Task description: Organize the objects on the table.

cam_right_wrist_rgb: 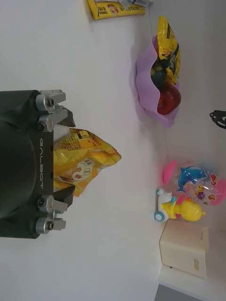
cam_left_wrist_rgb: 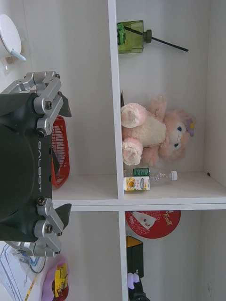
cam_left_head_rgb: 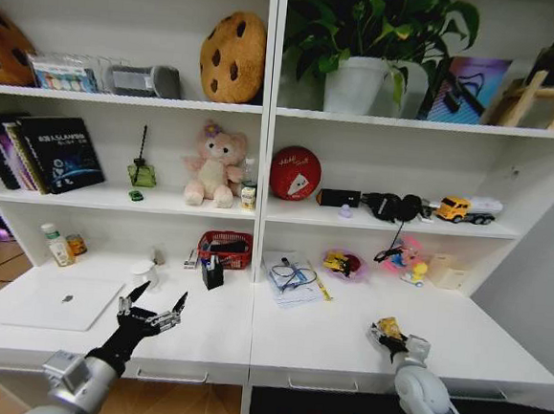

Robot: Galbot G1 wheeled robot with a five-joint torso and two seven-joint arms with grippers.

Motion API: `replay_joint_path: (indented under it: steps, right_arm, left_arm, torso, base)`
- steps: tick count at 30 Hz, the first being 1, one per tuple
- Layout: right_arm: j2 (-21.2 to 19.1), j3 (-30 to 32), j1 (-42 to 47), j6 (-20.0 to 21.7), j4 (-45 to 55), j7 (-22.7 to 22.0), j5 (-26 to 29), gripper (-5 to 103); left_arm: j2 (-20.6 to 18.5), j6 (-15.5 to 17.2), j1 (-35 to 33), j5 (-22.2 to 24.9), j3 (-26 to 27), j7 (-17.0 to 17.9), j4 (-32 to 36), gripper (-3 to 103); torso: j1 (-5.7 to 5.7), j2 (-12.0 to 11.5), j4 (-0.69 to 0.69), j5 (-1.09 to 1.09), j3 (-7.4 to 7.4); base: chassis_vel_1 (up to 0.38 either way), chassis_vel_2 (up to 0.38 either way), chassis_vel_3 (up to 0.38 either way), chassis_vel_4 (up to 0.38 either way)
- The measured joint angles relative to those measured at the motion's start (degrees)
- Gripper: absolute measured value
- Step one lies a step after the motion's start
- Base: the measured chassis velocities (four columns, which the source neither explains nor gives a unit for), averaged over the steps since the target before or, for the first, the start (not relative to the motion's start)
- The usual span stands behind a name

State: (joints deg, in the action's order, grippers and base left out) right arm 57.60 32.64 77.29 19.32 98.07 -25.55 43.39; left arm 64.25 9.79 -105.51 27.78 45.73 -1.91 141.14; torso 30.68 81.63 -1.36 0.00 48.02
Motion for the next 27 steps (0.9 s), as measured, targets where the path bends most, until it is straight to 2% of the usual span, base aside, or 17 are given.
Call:
replay_joint_path:
  steps: [1, 2, 3, 5, 6, 7, 9, 10, 13, 14, 15, 23, 27]
  right_arm:
    - [0.0, 0.0, 0.0, 0.0, 0.0, 0.0, 0.0, 76]
    - [0.1, 0.1, 0.1, -0.2, -0.2, 0.0, -0.3, 70]
    - [0.2, 0.3, 0.2, -0.4, -0.3, 0.1, -0.5, 59]
    - [0.2, 0.5, 0.2, -0.5, -0.4, 0.1, -0.6, 59]
    - [0.3, 0.6, 0.3, -0.6, -0.5, 0.3, -0.8, 54]
    - [0.3, 0.6, 0.3, -0.6, -0.5, 0.3, -0.8, 54]
    - [0.3, 0.7, 0.4, -0.8, -0.7, 0.6, -1.2, 44]
    - [0.3, 0.7, 0.4, -0.8, -0.7, 0.6, -1.2, 44]
    - [0.3, 0.6, 0.4, -1.1, -0.8, 1.0, -1.7, 27]
    - [0.3, 0.6, 0.4, -1.1, -0.8, 1.0, -1.7, 27]
    - [0.3, 0.6, 0.4, -1.5, -0.8, 1.3, -2.5, 19]
    - [-0.2, 1.1, 0.4, -1.9, 0.0, 2.6, -3.0, 15]
    - [-1.8, 0.9, -1.6, -1.8, 3.1, 3.7, 0.0, 15]
  left_arm:
    - [0.0, 0.0, 0.0, 0.0, 0.0, 0.0, 0.0, 100]
    - [0.0, 0.0, 0.0, 0.0, 0.0, 0.0, 0.0, 100]
    - [0.0, 0.0, 0.0, 0.0, 0.0, 0.0, 0.0, 100]
    - [0.0, 0.0, 0.0, 0.0, 0.0, 0.0, 0.0, 100]
    - [0.0, 0.0, 0.0, 0.0, 0.0, 0.0, 0.0, 100]
    - [0.0, 0.0, 0.0, 0.0, 0.0, 0.0, 0.0, 100]
    - [0.0, 0.0, 0.0, 0.0, 0.0, 0.0, 0.0, 100]
    - [0.0, 0.0, 0.0, 0.0, 0.0, 0.0, 0.0, 100]
    - [0.0, 0.0, 0.0, 0.0, 0.0, 0.0, 0.0, 100]
    - [0.0, 0.0, 0.0, 0.0, 0.0, 0.0, 0.0, 100]
    - [0.0, 0.0, 0.0, 0.0, 0.0, 0.0, 0.0, 100]
    - [0.0, 0.0, 0.0, 0.0, 0.0, 0.0, 0.0, 100]
    - [0.0, 0.0, 0.0, 0.0, 0.0, 0.0, 0.0, 100]
  torso:
    - [0.0, 0.0, 0.0, 0.0, 0.0]
    - [0.0, 0.0, 0.0, 0.0, 0.0]
    - [0.0, 0.0, 0.0, 0.0, 0.0]
    - [0.0, 0.0, 0.0, 0.0, 0.0]
    - [0.0, 0.0, -0.01, 0.0, 0.0]
    - [0.0, 0.0, -0.01, 0.0, 0.0]
    - [0.0, 0.0, 0.0, 0.0, 0.0]
    - [0.0, 0.0, 0.0, 0.0, 0.0]
    - [0.0, 0.0, 0.0, 0.0, 0.0]
    - [0.0, 0.0, 0.0, 0.0, 0.0]
    - [0.0, 0.0, 0.0, 0.0, 0.0]
    - [0.0, 0.0, -0.01, 0.01, 0.0]
    - [-0.01, 0.0, -0.03, 0.0, 0.0]
  base:
    - [0.0, 0.0, 0.0, 0.0]
    - [0.0, 0.0, 0.0, 0.0]
    - [0.0, 0.0, 0.0, 0.0]
    - [0.0, 0.0, 0.0, 0.0]
    - [0.0, 0.0, 0.0, 0.0]
    - [0.0, 0.0, 0.0, 0.0]
    - [0.0, 0.0, 0.0, 0.0]
    - [0.0, 0.0, 0.0, 0.0]
    - [0.0, 0.0, 0.0, 0.0]
    - [0.0, 0.0, 0.0, 0.0]
    - [0.0, 0.0, 0.0, 0.0]
    - [0.0, 0.0, 0.0, 0.0]
    - [0.0, 0.0, 0.0, 0.0]
